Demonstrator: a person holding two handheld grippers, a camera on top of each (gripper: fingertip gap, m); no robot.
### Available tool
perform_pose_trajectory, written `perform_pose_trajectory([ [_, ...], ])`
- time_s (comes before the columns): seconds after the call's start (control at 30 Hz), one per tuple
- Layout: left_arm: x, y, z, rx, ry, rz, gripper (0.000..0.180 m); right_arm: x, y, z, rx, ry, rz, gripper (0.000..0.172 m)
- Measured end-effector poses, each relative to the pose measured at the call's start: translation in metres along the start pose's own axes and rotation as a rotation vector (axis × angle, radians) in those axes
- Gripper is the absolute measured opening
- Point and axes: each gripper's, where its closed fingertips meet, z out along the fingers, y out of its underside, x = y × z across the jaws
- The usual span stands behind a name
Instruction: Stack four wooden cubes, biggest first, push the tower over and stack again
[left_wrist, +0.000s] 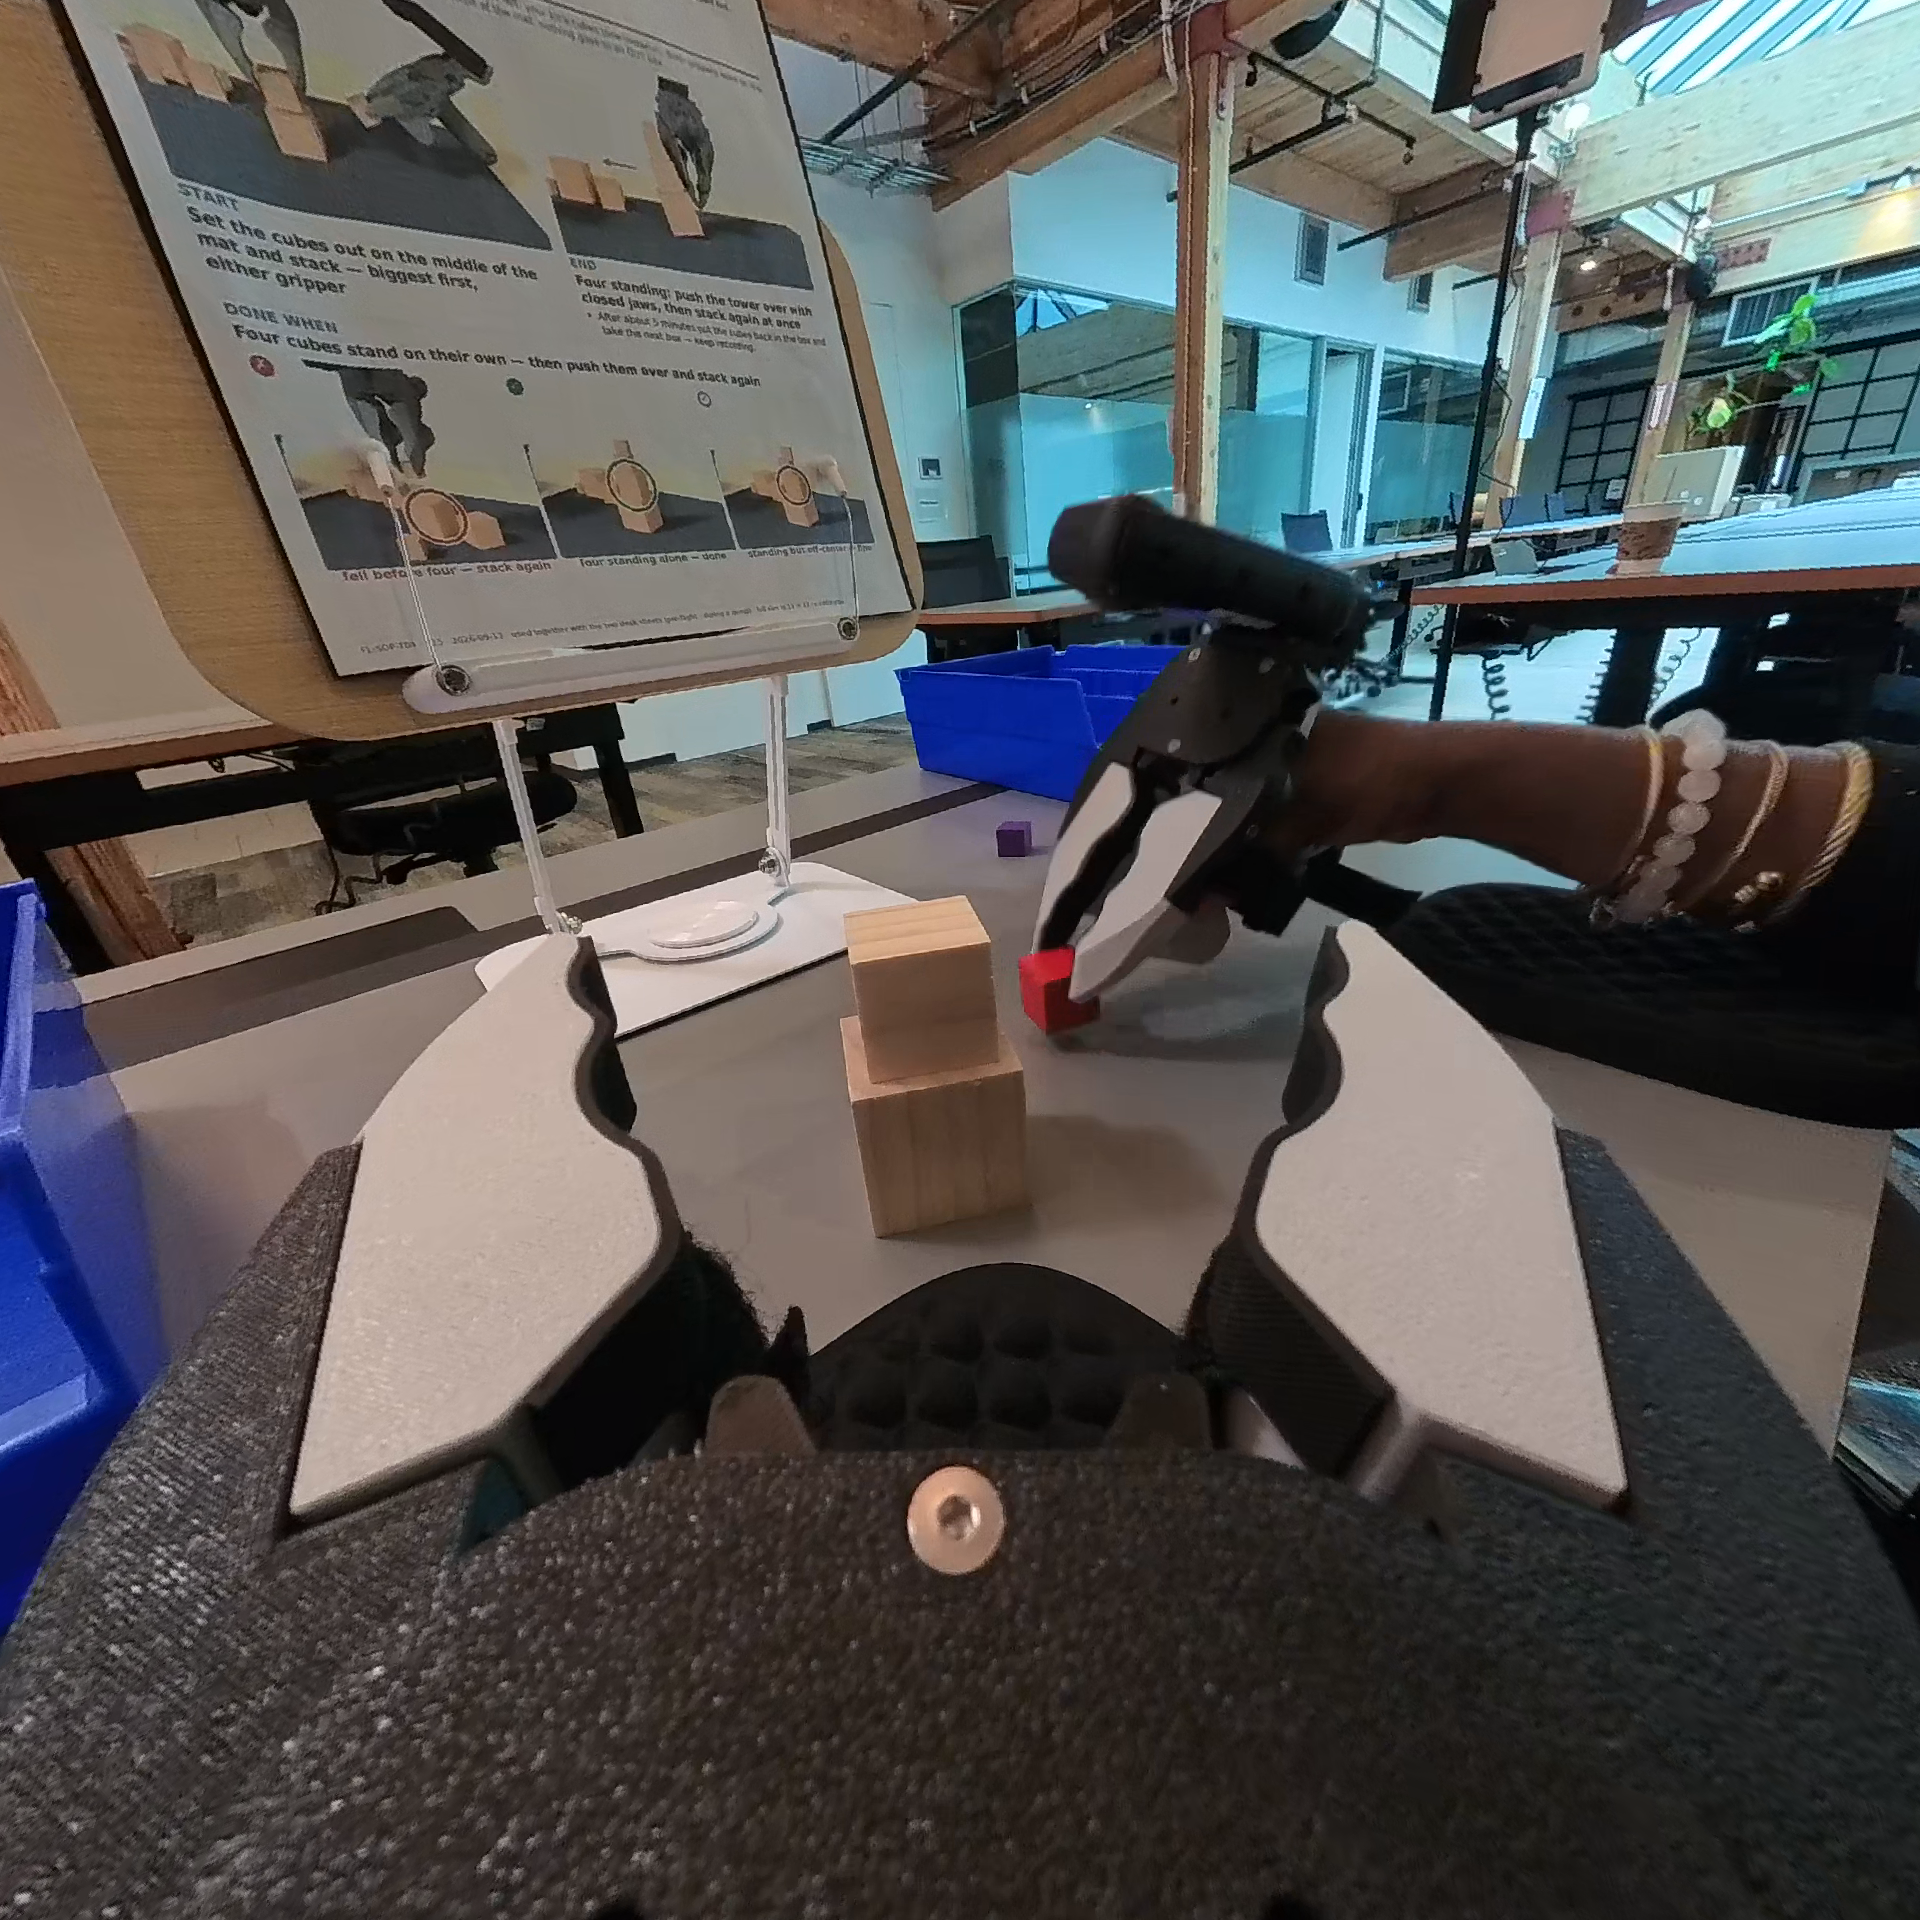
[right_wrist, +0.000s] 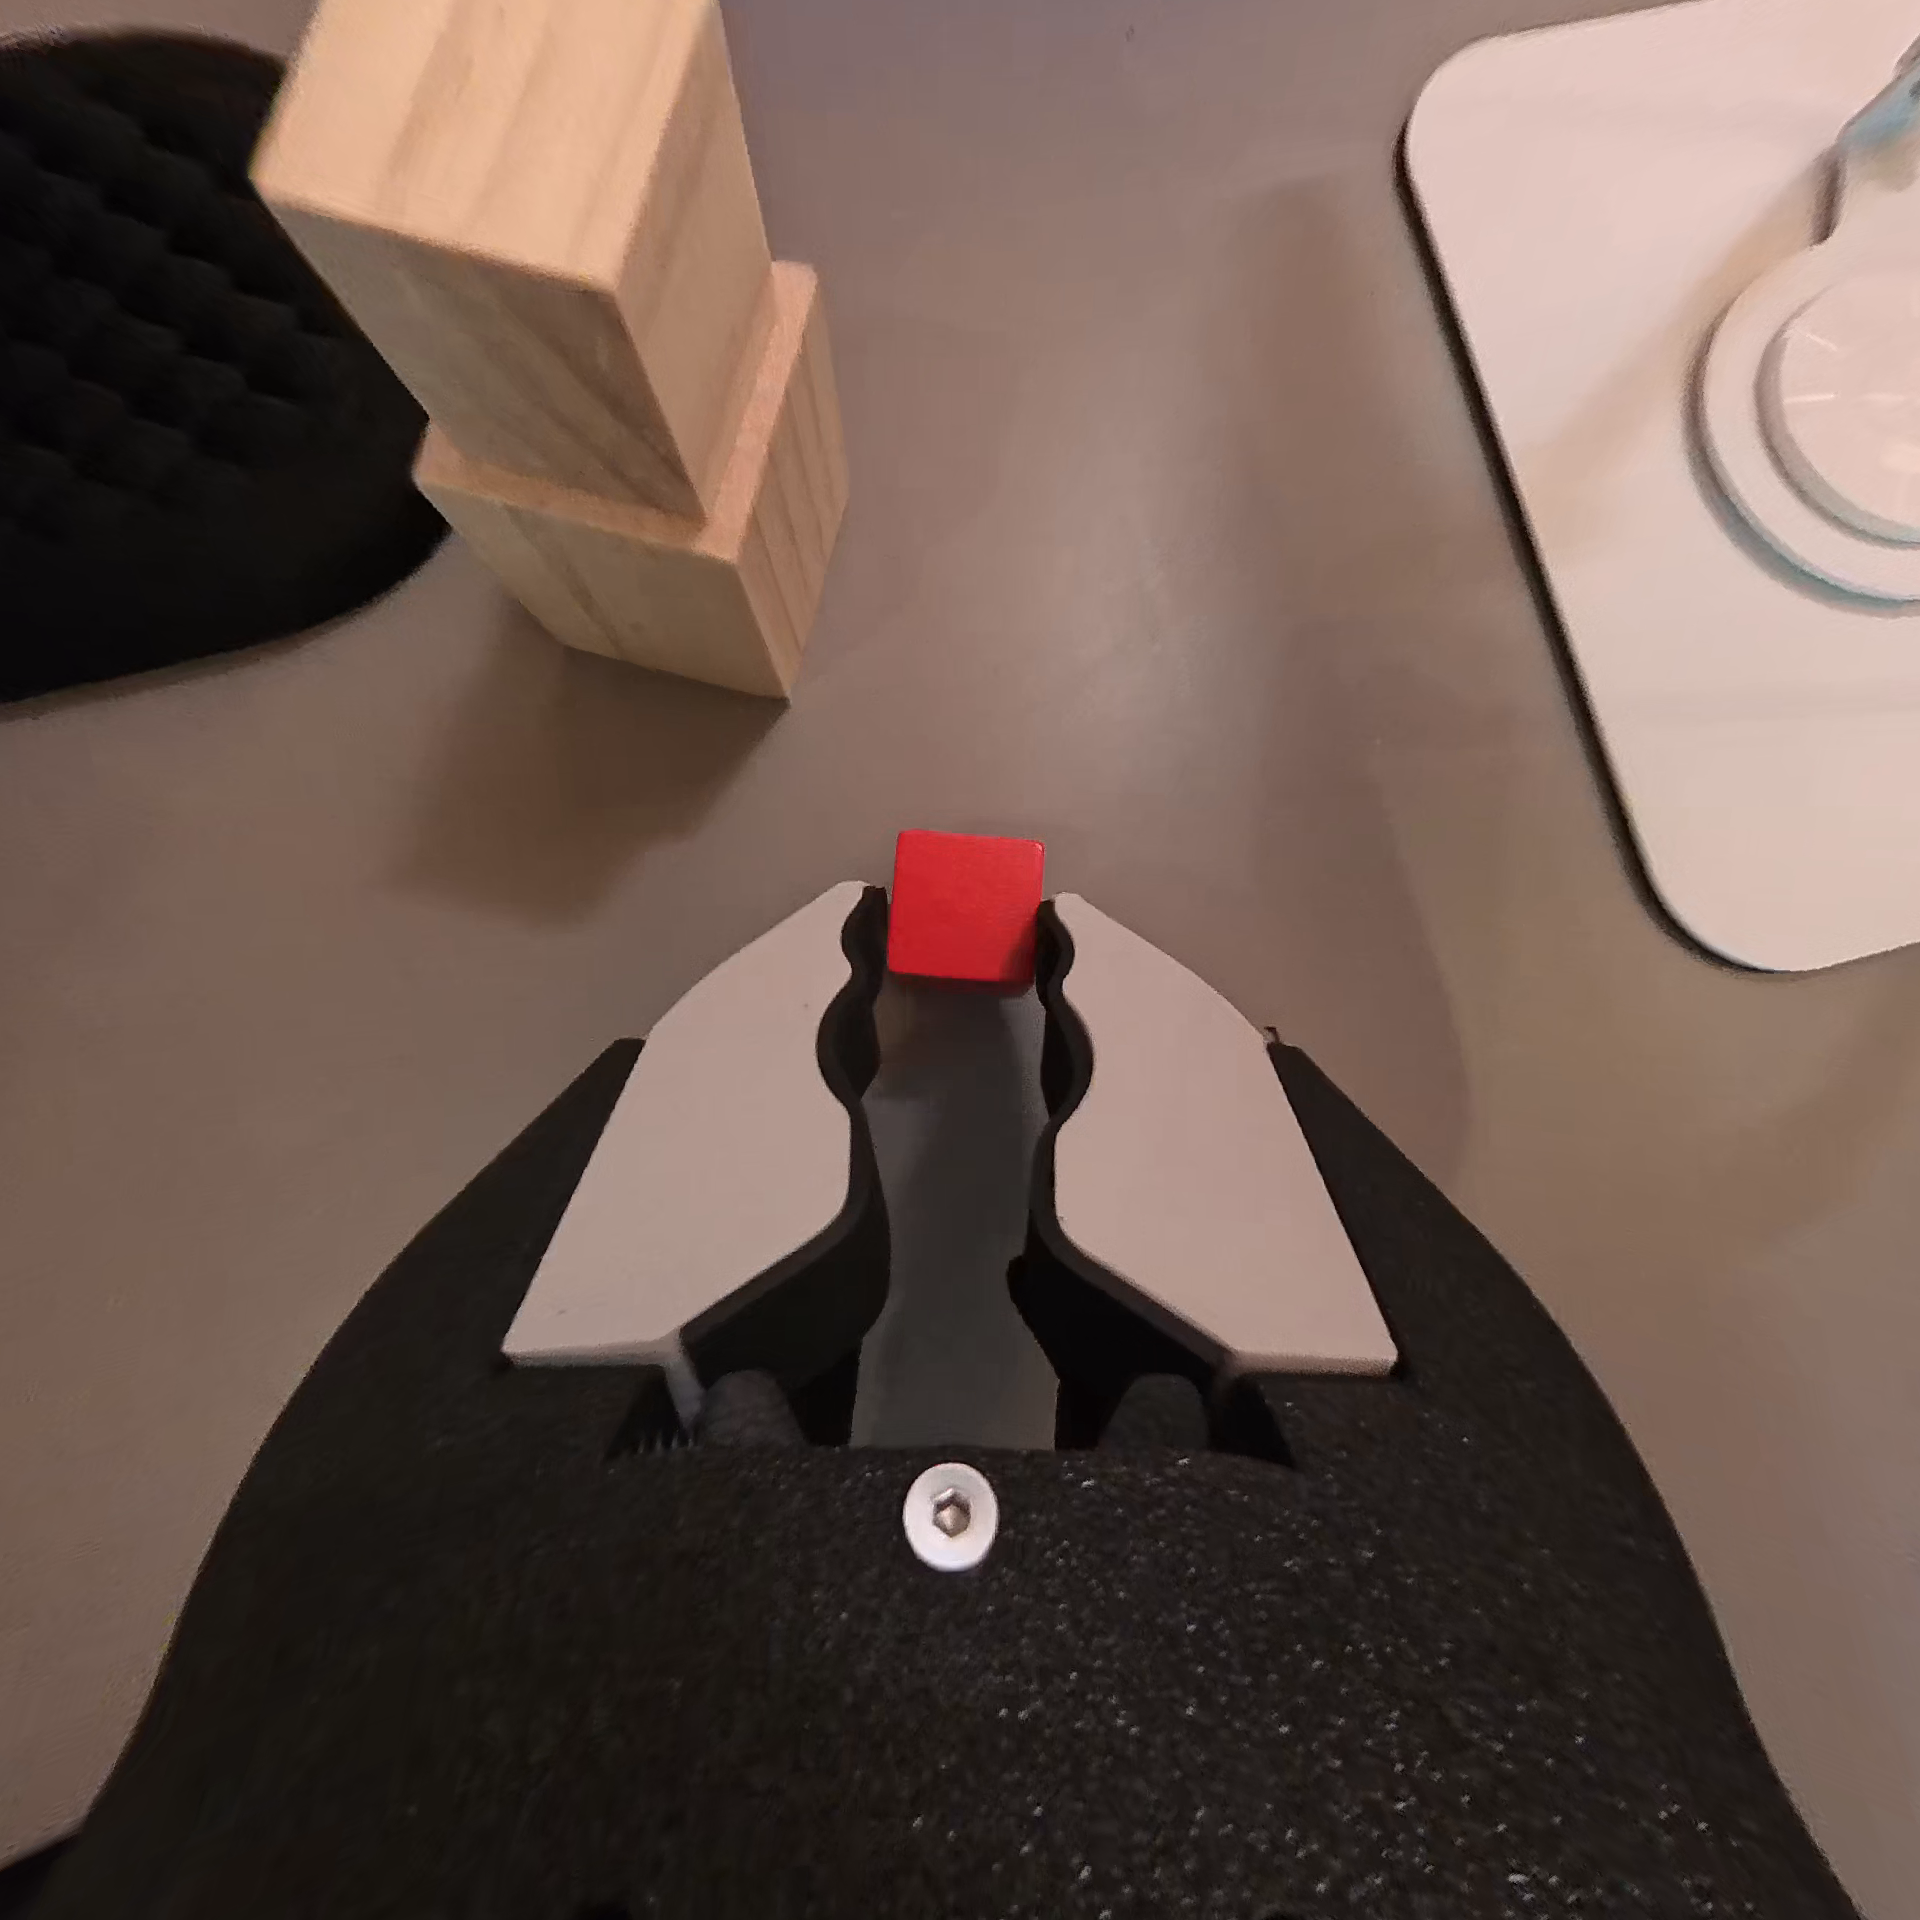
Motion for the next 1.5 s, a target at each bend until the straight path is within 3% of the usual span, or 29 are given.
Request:
perform_pose_trajectory([
  [0.27, 0.001, 0.000, 0.000, 0.000, 0.000, 0.007, 0.124, -0.018, -0.082, -0.044, 0.145, 0.096, 0.121, 0.027],
  [0.43, 0.001, 0.000, 0.000, 0.001, 0.001, 0.004, 0.124, -0.038, -0.108, -0.043, 0.146, 0.104, 0.150, 0.027],
  [0.7, 0.001, -0.001, 0.000, 0.004, 0.002, 0.006, 0.123, -0.051, -0.116, -0.019, 0.112, 0.096, 0.160, 0.027],
  [1.27, 0.002, -0.003, -0.002, 0.022, 0.010, 0.005, 0.122, -0.049, -0.114, -0.014, 0.097, 0.091, 0.156, 0.027],
  [1.5, 0.002, -0.003, -0.002, 0.025, 0.010, 0.004, 0.123, -0.043, -0.122, -0.024, 0.162, 0.094, 0.160, 0.051],
])
